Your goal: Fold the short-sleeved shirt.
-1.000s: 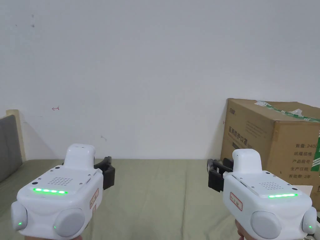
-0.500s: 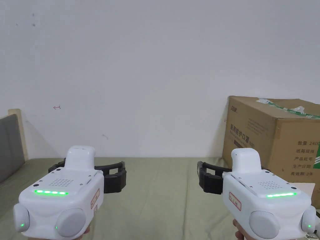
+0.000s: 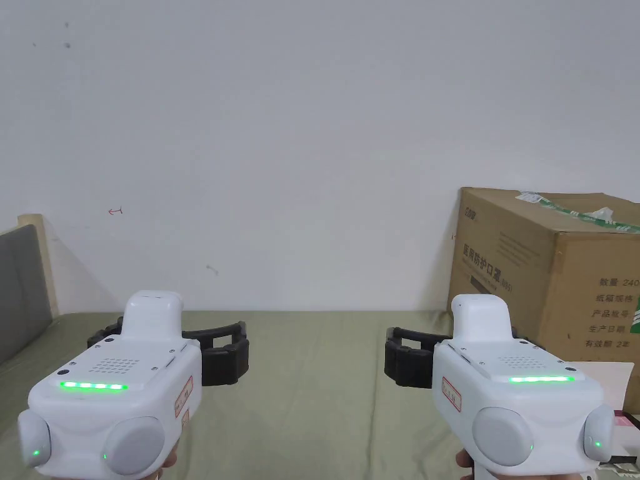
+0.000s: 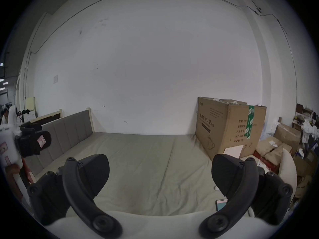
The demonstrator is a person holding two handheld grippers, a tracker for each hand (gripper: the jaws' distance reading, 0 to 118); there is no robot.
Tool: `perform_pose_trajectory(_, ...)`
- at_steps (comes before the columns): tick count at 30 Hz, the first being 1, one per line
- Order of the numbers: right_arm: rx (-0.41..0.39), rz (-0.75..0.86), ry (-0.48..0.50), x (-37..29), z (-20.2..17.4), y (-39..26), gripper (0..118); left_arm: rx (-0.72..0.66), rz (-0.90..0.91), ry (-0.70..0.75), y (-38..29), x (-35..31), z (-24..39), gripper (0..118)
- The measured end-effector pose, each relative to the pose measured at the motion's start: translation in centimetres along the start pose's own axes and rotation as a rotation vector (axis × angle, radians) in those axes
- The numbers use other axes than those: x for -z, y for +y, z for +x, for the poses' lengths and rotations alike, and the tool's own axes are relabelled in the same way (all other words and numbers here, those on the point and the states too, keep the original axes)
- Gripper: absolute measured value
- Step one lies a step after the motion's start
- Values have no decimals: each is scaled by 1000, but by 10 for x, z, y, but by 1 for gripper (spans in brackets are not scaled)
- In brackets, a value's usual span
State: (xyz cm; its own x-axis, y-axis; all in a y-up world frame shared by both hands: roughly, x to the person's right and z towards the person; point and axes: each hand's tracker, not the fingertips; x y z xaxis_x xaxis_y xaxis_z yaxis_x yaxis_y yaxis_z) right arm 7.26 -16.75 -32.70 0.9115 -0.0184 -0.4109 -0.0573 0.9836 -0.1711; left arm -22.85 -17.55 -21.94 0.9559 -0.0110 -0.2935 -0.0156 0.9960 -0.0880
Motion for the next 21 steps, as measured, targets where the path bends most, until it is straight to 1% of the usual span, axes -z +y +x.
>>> perform_pose_trajectory(2,45,-16,30,-2,1,1,117,-6,-4,0,-2,0,0,116)
perform_pose_trajectory(3,56,-23,31,-2,1,2,117,-9,-6,-1,-3,0,-1,116)
perform_pose_trajectory(7,73,-13,26,-7,1,4,117,-13,-12,0,-5,2,-2,116)
perform_pose_trajectory(10,92,-10,50,-9,3,6,117,-14,-12,2,-5,1,-2,116)
perform_pose_trajectory(14,124,-24,52,-10,4,8,117,-18,-12,-1,-5,1,-2,116)
perform_pose_trajectory(16,126,-18,47,-10,5,8,117,-17,-13,-1,-5,1,-2,116)
perform_pose_trajectory(19,139,-22,80,-10,10,8,117,-16,-14,-1,-7,0,-2,116)
perform_pose_trajectory(21,137,-9,69,-11,10,8,117,-18,-13,2,-8,-1,-2,116)
